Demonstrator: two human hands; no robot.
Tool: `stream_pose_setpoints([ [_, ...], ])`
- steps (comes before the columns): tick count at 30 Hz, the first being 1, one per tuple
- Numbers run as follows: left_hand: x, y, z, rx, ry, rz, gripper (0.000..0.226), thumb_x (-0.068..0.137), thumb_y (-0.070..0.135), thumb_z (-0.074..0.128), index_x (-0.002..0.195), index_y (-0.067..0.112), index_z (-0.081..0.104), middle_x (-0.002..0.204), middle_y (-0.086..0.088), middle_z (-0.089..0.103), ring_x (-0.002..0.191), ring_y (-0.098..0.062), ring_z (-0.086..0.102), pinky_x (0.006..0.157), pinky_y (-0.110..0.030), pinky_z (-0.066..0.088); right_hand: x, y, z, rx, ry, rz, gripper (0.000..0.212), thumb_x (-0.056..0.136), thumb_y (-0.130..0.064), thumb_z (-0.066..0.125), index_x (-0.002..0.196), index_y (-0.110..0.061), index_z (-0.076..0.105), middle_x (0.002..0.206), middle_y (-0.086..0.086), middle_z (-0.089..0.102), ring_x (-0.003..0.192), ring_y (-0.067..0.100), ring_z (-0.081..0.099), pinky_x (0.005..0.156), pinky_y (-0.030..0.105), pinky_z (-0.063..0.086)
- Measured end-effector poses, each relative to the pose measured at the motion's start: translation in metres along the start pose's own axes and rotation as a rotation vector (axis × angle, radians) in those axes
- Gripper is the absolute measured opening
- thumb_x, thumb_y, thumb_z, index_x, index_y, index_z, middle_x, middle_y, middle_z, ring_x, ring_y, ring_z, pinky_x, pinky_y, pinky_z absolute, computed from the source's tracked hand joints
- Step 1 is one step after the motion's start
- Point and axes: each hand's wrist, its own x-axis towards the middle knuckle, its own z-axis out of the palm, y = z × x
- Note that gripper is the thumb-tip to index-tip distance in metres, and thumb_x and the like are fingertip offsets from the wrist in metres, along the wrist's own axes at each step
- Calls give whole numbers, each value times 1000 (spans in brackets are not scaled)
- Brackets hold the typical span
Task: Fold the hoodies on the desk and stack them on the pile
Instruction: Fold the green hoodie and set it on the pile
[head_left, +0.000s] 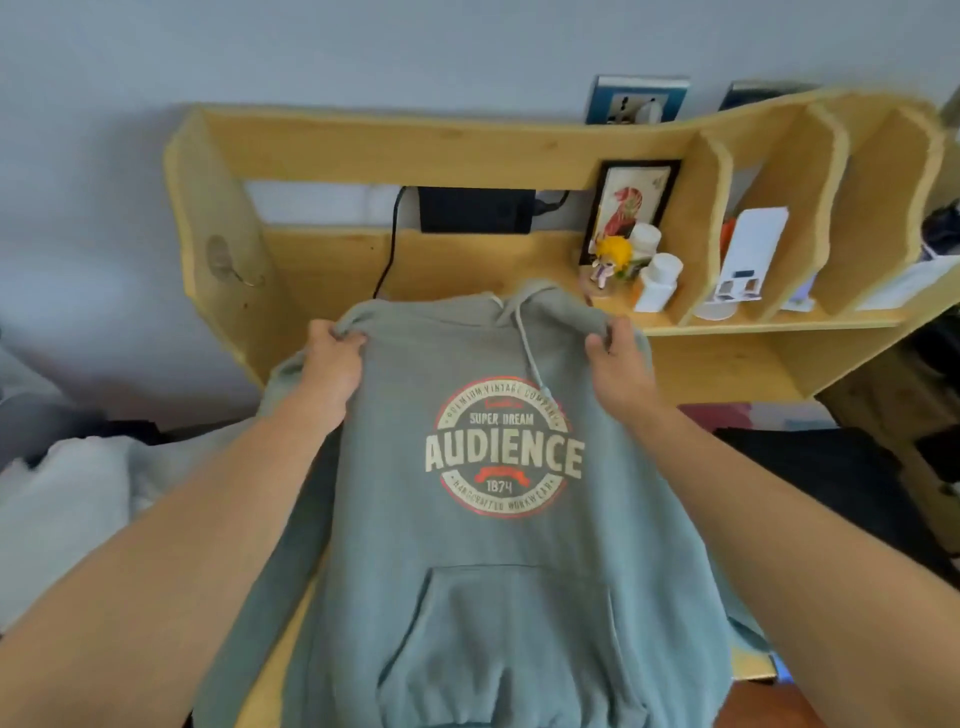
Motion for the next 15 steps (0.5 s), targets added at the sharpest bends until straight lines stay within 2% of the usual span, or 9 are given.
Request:
stream_pose_setpoints([
  [1,11,-8,4,4,-31,5,21,104,26,53,120,18,42,111,-6,55,105,-25,53,82,-37,47,4,5,6,-65,-45,-69,40,107,-20,43,145,-11,36,128,8,50,115,25,51,83,25,43],
  [2,18,-20,10,58,-75,4,40,104,29,54,137,20,35,125,-7,54,111,-26,53,91,-39,47,4,11,12,-184,-98,-151,53,104,-18,48,153,-14,29,144,11,42,132,27,43,101,28,40],
  [3,21,-40,16,182,-124,3,64,102,31,58,153,24,20,142,-7,49,123,-28,52,104,-42,44,4,19,18,-308,-158,-226,64,102,-15,52,158,-17,22,156,12,33,145,28,30,114,34,31],
  [5,9,-89,28,589,-195,109,96,96,29,65,162,26,-5,166,-9,23,149,-32,31,121,-47,28,-9,43,28,-432,-251,-334,73,100,-11,53,161,-20,14,165,9,22,153,25,15,124,40,18],
  [6,-5,-116,35,798,-211,200,98,95,30,64,163,24,-7,170,-12,12,154,-35,19,124,-50,21,-21,58,29,-437,-265,-339,72,99,-10,52,161,-21,17,164,8,24,153,24,16,125,39,18],
  [8,-51,-163,48,1088,-296,393,86,96,40,58,164,28,5,170,-17,7,155,-45,9,123,-58,18,-51,96,24,-453,-226,-291,63,94,-2,51,154,-16,38,153,11,42,144,30,34,120,38,28],
  [11,-117,-211,61,1230,-467,565,71,91,51,55,157,34,33,167,-19,21,148,-53,24,112,-67,31,-86,174,-11,-562,-23,-53,53,83,10,53,134,-5,59,137,18,54,125,44,48,110,42,36],
  [13,-140,-227,67,1293,-514,547,67,89,54,52,152,35,43,165,-17,28,144,-52,33,109,-68,35,-99,214,-51,-643,124,229,53,89,-1,56,141,-3,50,145,24,44,128,48,37,111,50,31],
  [15,-155,-235,72,1339,-529,519,65,85,53,55,147,33,53,164,-15,32,140,-52,40,104,-70,41,-106,237,-84,-616,145,515,67,95,-23,60,153,-6,32,157,23,28,139,45,25,116,51,23],
])
